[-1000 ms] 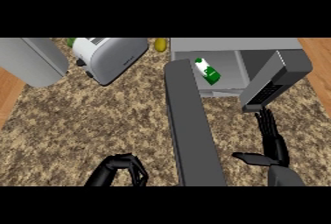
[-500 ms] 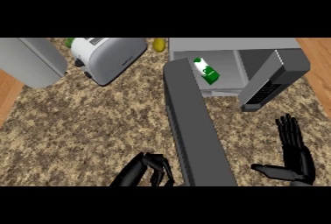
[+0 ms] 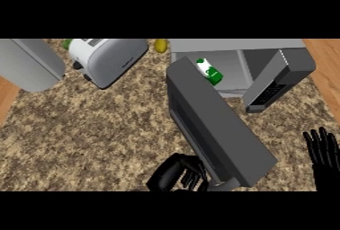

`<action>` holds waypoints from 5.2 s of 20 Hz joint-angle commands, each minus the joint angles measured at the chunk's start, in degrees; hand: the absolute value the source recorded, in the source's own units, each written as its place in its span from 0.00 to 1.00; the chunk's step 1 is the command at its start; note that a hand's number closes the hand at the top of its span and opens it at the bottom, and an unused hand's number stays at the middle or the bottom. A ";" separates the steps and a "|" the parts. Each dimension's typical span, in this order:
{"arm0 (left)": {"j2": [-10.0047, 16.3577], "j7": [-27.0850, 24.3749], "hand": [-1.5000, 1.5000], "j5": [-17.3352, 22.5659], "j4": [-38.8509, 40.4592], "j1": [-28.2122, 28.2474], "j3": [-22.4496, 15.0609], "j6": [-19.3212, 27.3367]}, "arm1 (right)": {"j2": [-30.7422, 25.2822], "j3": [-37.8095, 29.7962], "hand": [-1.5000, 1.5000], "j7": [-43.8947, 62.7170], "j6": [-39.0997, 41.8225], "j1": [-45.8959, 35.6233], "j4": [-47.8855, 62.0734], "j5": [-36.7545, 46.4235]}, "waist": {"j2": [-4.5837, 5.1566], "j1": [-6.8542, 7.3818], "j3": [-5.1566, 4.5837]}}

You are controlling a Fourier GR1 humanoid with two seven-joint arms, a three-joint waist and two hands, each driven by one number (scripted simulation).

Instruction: Pick up the milk, place it into the microwave and close the microwave

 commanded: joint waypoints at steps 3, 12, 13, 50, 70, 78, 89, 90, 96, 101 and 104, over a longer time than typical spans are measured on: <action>-0.85 1.60 1.00 8.48 7.97 -11.46 -8.28 7.41 | -0.42 3.02 0.00 4.50 5.11 4.37 -11.90 -4.06 | 0.46 -2.19 -0.09; -0.86 3.37 1.00 18.00 10.62 -21.49 -11.49 16.56 | -3.24 3.79 0.00 9.57 6.41 2.02 -17.18 -7.79 | 1.48 -6.81 -0.15; -0.86 3.72 1.00 18.95 12.10 -24.80 -8.45 15.89 | -4.01 4.03 0.00 10.96 6.37 2.24 -18.87 -7.80 | 1.60 -7.42 -0.25; -0.88 -15.13 0.00 42.26 21.77 -41.34 0.52 28.69 | -12.53 2.12 0.00 19.31 12.26 -8.38 -22.78 -23.26 | 5.78 -18.95 -0.14; -0.86 -21.43 0.00 48.27 24.68 -42.54 -1.14 29.81 | -16.26 0.71 0.00 23.15 12.97 -11.47 -21.02 -28.93 | 5.99 -20.89 0.03; -0.87 -23.33 0.00 50.11 25.46 -43.17 -1.95 30.16 | -17.48 1.14 0.00 24.58 13.96 -11.81 -20.59 -30.43 | 6.02 -21.68 0.10; -0.87 -25.37 0.00 52.40 27.01 -43.78 -2.75 29.95 | -18.52 1.56 0.00 26.00 14.61 -13.39 -20.86 -33.15 | 5.99 -21.70 0.10; -0.87 -25.53 0.00 52.85 27.06 -44.19 -2.26 29.53 | -18.61 1.33 0.00 26.24 14.34 -13.16 -20.61 -33.52 | 5.79 -21.37 0.06; -0.83 -22.25 1.00 54.30 29.96 -44.28 -3.82 26.63 | -19.14 1.32 0.00 26.80 14.26 -13.89 -20.85 -34.24 | 6.25 -21.11 0.37; 3.57 -21.10 0.00 49.78 36.43 -45.84 -6.28 34.01 | -20.13 1.27 0.00 27.88 14.41 -13.35 -21.10 -35.04 | 4.98 -19.53 1.05; 4.02 -19.56 0.00 50.16 37.97 -46.03 -6.14 34.60 | -20.28 0.88 0.00 27.93 13.99 -13.50 -21.29 -35.27 | 5.12 -18.07 0.96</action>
